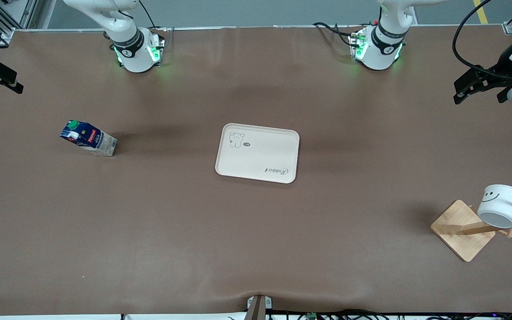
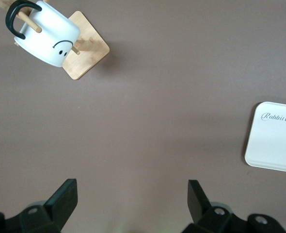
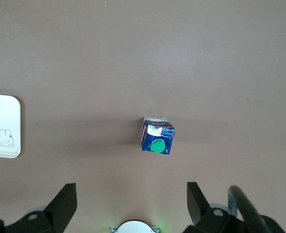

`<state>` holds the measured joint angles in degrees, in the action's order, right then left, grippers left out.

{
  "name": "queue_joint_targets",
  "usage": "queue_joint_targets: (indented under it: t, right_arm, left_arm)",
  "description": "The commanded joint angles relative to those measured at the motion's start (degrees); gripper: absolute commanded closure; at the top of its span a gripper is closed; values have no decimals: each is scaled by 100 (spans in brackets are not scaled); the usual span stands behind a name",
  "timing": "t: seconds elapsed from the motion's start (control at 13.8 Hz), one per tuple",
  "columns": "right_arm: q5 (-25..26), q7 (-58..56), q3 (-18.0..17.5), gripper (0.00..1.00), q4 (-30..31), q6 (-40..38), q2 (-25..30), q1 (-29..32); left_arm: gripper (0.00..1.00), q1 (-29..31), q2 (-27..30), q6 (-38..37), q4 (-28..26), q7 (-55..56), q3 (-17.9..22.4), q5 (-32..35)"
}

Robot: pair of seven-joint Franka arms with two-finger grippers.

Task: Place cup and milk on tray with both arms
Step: 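Move the left gripper down toward the white mug on the stand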

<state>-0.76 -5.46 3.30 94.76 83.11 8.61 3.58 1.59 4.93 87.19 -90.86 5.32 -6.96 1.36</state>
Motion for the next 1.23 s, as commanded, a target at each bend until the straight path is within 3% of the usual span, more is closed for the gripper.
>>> queue_joint_targets:
  t: [0.0, 0.43, 0.65, 0.8, 0.94, 1.01, 1.16]
  right_arm:
    - [-83, -69, -40, 0, -62, -23, 10, 108]
    - [-83, -69, -40, 0, -62, -32, 1, 117]
    - [-83, -69, -49, 0, -62, -40, 1, 117]
    - [-83, -60, -40, 0, -62, -40, -8, 126]
    - [-83, -60, -40, 0, -62, -40, -8, 126]
    - [-83, -60, -40, 0, -62, -40, -8, 126]
    - [-83, -60, -40, 0, -62, -40, -8, 134]
  left_arm:
    - [0, 8, -167, -71, 321, 31, -34, 128]
    - [0, 306, -396, -53, 578, -48, 204, 39]
    - [0, 980, -387, 349, 280, -66, 213, 5]
    - [0, 1429, -300, 1129, -403, -188, 213, -257]
    - [0, 1800, 129, 2585, -1605, -198, 195, -1144]
    - [0, 1809, 245, 3062, -1985, -206, 178, -1147]
    - [0, 1818, 237, 3505, -2321, -207, 177, -1208]
